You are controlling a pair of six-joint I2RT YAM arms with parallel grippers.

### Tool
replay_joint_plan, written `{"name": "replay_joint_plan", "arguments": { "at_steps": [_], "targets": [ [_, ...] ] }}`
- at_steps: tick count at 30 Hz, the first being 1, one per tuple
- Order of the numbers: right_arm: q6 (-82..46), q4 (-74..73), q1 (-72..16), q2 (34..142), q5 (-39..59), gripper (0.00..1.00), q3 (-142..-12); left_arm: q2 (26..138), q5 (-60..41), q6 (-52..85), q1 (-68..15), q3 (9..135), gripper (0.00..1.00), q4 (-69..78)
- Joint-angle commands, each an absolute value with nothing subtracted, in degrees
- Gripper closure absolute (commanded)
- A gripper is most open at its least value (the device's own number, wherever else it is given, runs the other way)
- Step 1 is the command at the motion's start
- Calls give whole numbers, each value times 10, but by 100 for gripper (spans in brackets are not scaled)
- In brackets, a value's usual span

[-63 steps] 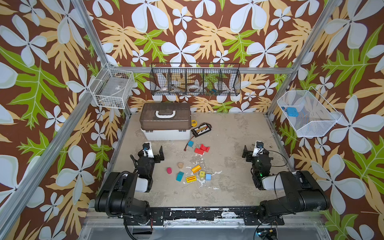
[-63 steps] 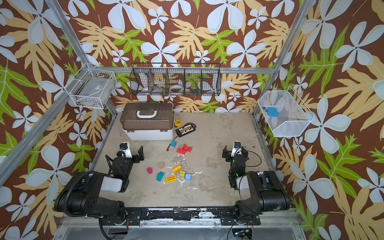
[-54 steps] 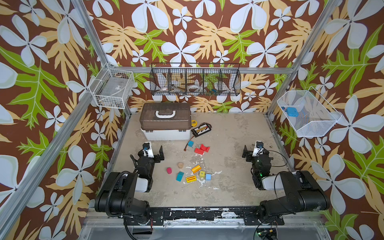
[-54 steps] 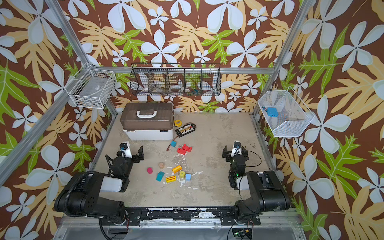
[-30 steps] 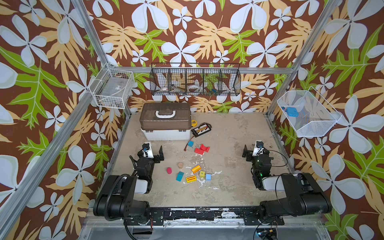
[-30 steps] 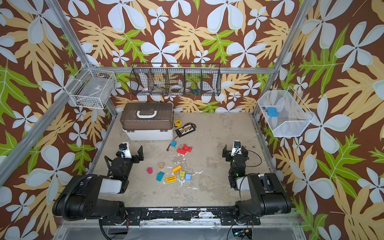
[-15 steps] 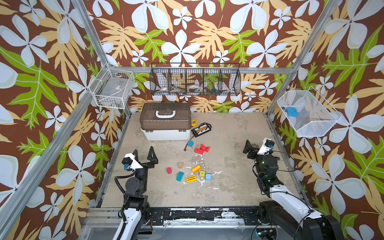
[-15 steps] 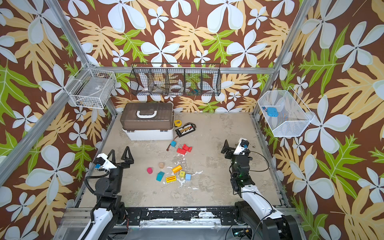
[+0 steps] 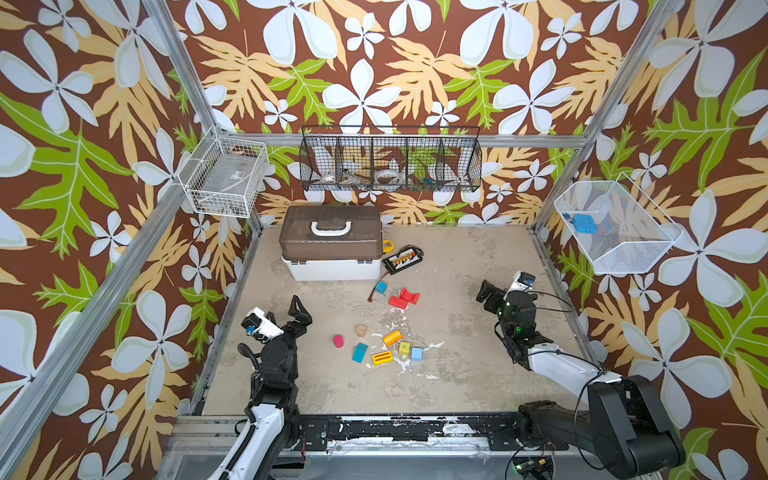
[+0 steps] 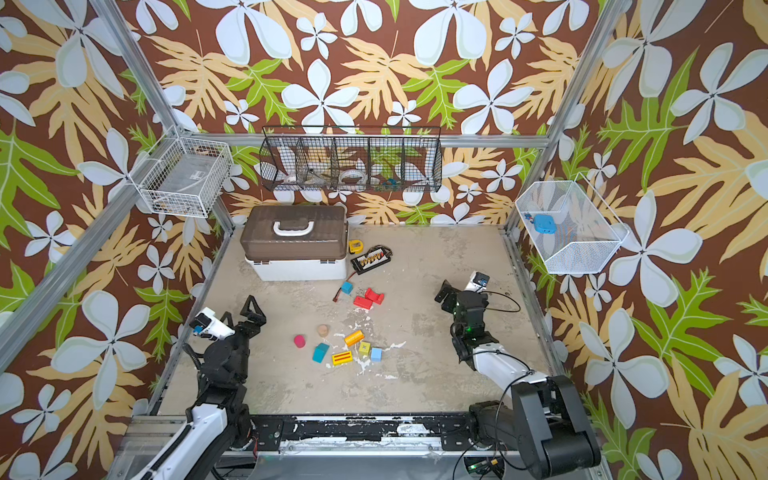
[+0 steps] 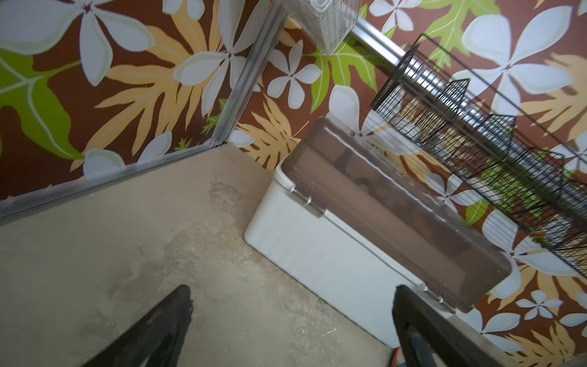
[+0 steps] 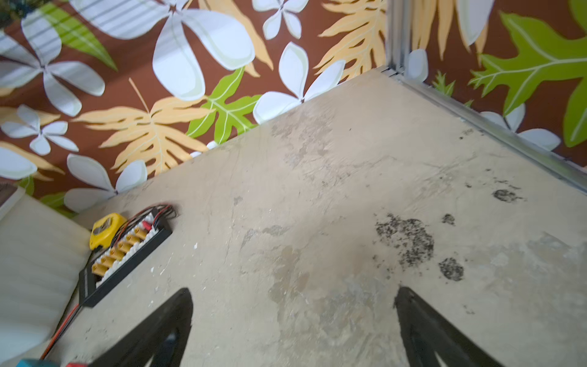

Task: Build the wood block tower
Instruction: 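Raise both arms and reach the right gripper toward the red blocks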

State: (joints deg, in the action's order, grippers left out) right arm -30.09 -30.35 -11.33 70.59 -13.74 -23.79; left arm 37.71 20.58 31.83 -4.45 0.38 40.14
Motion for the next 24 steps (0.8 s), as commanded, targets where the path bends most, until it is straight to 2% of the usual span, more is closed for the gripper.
{"name": "replay_joint_plan", "arguments": {
  "at_steps": [1, 6, 11, 24],
  "targets": [
    [-308, -218, -167, 718, -127, 0, -277, 429, 220, 333, -45, 19, 0, 416],
    [-354, -109, -281, 790, -103, 5, -369, 531, 201, 338, -45, 75, 0, 404],
    [-392, -58, -349, 875, -86, 9, -452, 603, 185, 339, -45, 124, 0, 371],
    [-414, 74, -433, 1068, -151, 14, -651, 664, 172, 336, -45, 167, 2, 345]
  ]
}}
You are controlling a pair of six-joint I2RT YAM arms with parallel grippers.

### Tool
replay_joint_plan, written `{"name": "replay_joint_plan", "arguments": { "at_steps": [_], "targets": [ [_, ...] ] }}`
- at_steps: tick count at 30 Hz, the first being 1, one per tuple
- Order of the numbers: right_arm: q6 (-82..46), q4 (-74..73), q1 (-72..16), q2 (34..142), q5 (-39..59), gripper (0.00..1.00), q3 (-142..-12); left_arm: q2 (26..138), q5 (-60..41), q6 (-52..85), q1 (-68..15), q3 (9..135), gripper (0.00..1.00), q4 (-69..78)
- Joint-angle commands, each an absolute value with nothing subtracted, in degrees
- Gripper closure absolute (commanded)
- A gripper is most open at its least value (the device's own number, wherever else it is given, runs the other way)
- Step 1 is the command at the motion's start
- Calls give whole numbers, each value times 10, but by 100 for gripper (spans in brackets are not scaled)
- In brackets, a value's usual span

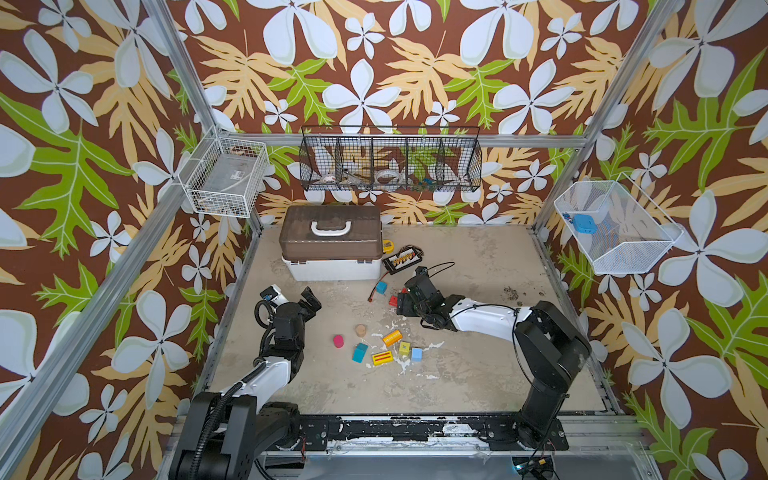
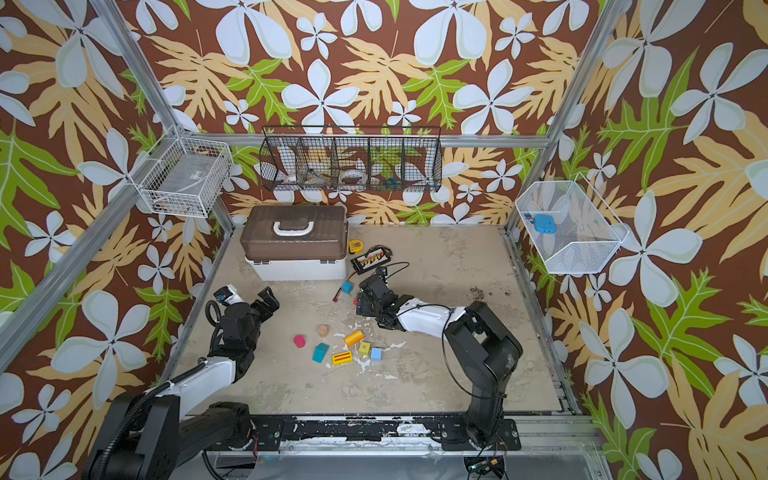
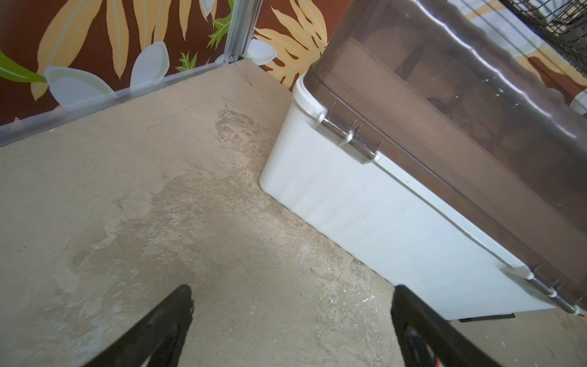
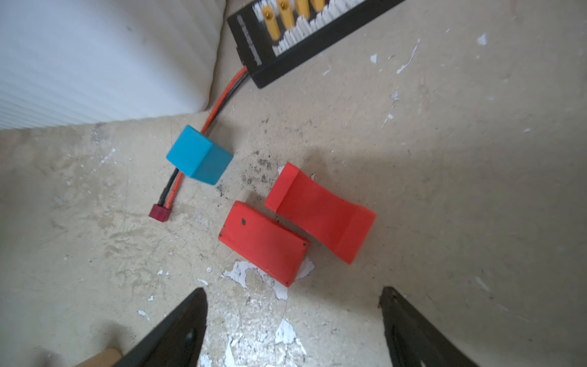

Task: Build the wood block tower
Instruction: 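Raise both arms and reach the right gripper toward the red blocks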

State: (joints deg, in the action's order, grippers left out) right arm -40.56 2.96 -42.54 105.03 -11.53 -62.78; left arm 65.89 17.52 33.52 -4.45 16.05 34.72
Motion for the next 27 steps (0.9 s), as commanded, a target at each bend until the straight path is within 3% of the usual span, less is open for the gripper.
{"name": "replay_joint_plan", "arguments": {
  "at_steps": [1, 27],
  "targets": [
    [-413, 86, -436, 1077, -159, 14, -664, 667, 171, 336, -45, 169, 2, 343],
    [-410, 144, -443, 1207, -153, 18, -800, 679, 167, 333, -45, 180, 1, 335]
  ]
}}
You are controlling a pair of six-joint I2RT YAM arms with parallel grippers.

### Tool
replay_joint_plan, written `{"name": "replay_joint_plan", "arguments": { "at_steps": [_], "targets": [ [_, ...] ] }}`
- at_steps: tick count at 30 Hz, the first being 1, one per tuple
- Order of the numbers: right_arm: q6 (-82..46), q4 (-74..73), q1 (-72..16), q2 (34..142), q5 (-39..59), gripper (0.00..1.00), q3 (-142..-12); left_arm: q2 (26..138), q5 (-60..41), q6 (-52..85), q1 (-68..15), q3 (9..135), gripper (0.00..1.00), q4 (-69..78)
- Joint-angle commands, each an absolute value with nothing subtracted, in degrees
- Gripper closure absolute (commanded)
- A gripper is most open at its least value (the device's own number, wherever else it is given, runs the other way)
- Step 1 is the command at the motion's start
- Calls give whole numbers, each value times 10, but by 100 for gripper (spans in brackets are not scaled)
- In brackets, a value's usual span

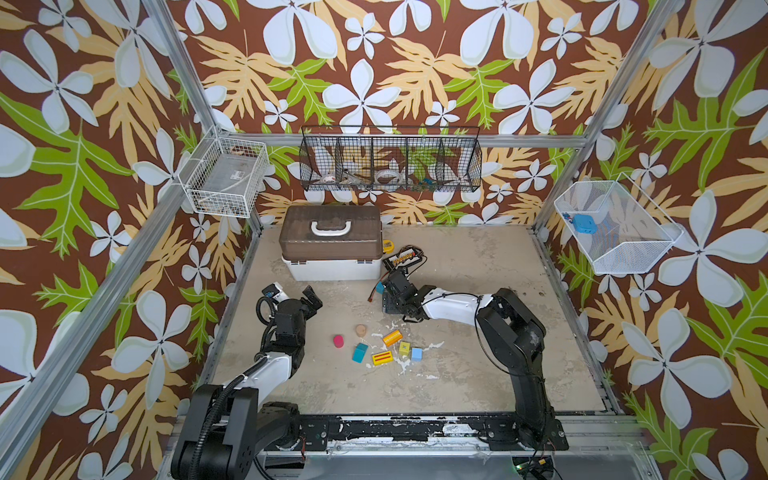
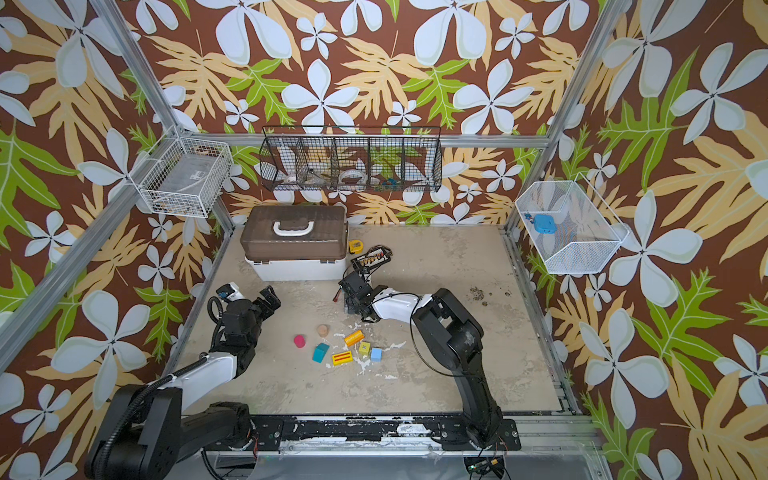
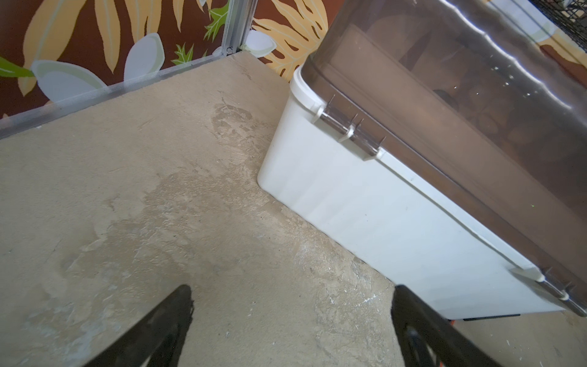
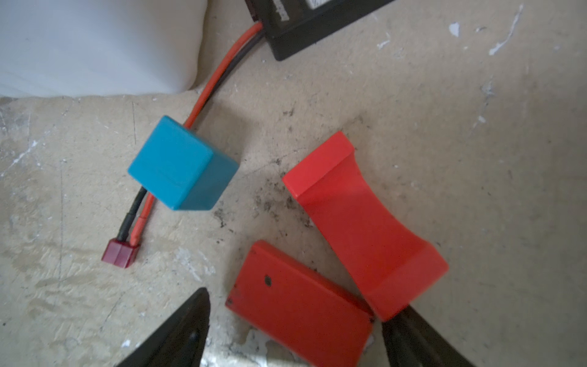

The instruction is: Build the wood block tower

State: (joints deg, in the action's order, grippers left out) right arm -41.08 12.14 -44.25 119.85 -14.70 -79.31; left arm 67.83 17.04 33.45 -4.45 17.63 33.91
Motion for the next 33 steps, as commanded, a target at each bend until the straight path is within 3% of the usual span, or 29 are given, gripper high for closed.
{"name": "replay_joint_plan", "arguments": {
  "at_steps": [1, 10, 19, 25, 33],
  "targets": [
    [-409, 145, -444, 1210, -157, 21, -804, 679, 167, 333, -45, 180, 1, 335],
    [-405, 186, -461, 1227, -208, 29, -828, 681, 165, 332, -45, 181, 1, 336],
    [-407, 190, -461, 1209, -230, 29, -793, 683, 162, 331, -45, 182, 1, 337],
    [-414, 188, -461, 1188, -240, 20, -767, 686, 159, 330, -45, 184, 1, 336],
    [-418, 183, -461, 1157, -253, 19, -723, 689, 156, 329, -45, 185, 0, 336]
  ]
}}
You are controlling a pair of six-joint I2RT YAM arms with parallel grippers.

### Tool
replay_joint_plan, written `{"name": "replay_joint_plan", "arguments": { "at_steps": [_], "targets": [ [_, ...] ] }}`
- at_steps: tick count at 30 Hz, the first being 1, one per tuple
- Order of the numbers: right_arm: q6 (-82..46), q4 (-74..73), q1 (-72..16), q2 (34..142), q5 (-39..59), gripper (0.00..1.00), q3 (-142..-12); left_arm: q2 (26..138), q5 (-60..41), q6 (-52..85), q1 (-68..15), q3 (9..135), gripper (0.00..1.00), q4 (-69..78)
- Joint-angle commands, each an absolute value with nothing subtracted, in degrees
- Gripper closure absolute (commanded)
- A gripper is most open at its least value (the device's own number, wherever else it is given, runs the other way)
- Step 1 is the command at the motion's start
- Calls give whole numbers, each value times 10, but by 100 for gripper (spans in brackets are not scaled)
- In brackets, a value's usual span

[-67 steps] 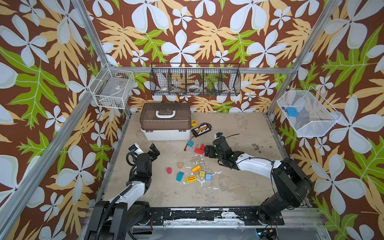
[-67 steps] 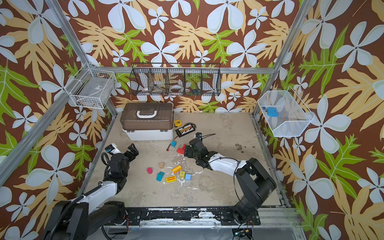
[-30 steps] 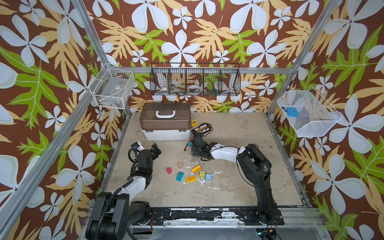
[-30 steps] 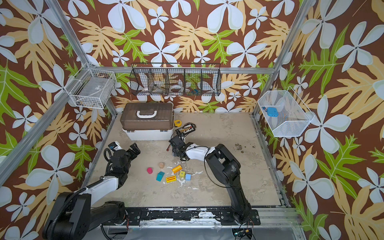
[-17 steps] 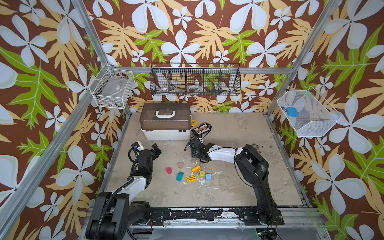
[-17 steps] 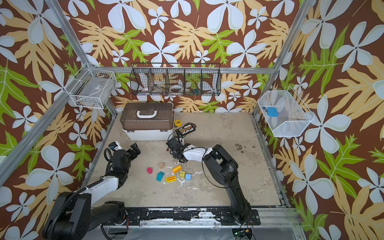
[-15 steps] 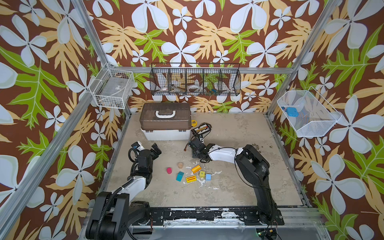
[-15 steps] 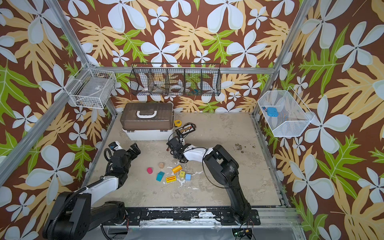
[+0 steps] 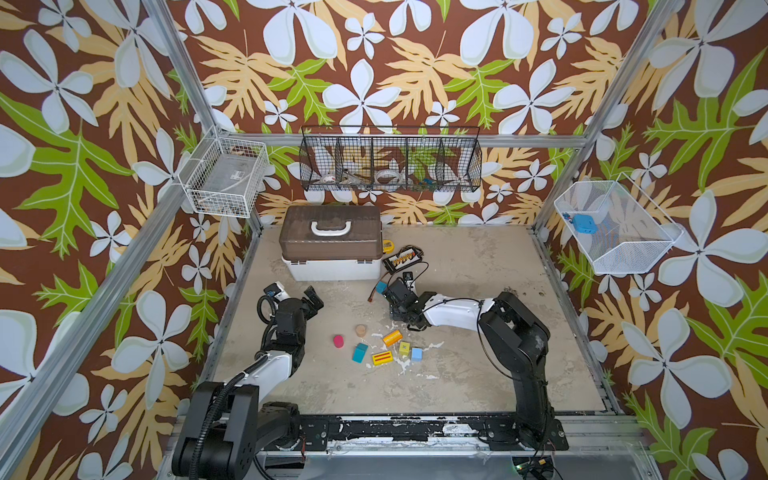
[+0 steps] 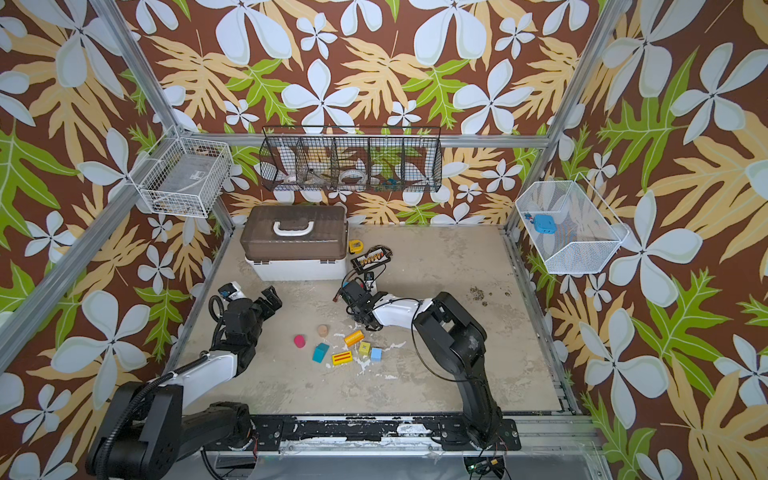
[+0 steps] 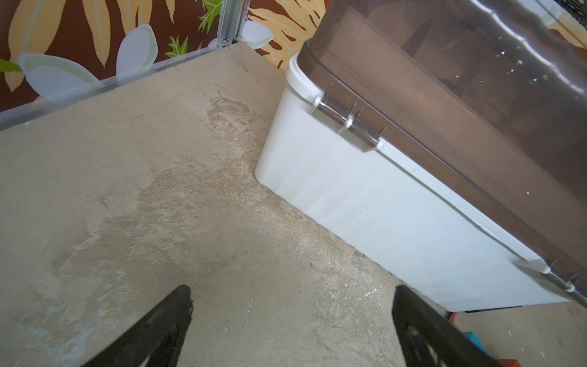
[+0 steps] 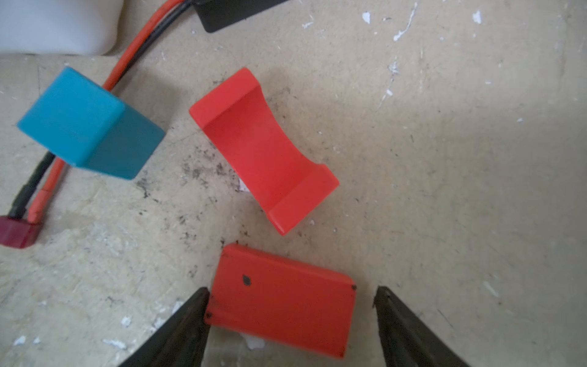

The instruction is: Build the wood block tower

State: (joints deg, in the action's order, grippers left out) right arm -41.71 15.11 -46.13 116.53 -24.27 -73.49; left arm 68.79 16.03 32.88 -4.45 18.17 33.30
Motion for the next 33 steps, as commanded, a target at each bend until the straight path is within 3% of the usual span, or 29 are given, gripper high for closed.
{"name": "replay_joint_plan", "arguments": {
  "at_steps": [1, 17, 27, 33],
  "targets": [
    [-420, 180, -461, 1149, -256, 18, -712, 690, 157, 329, -45, 186, 0, 336],
    [-371, 111, -423, 1146, -190, 13, -685, 698, 153, 328, -45, 192, 0, 331],
    [-357, 89, -390, 1138, -180, 15, -649, 701, 154, 328, -45, 196, 0, 329],
    [-357, 88, -390, 1124, -181, 21, -634, 703, 154, 327, -45, 198, 0, 328]
  ]
}}
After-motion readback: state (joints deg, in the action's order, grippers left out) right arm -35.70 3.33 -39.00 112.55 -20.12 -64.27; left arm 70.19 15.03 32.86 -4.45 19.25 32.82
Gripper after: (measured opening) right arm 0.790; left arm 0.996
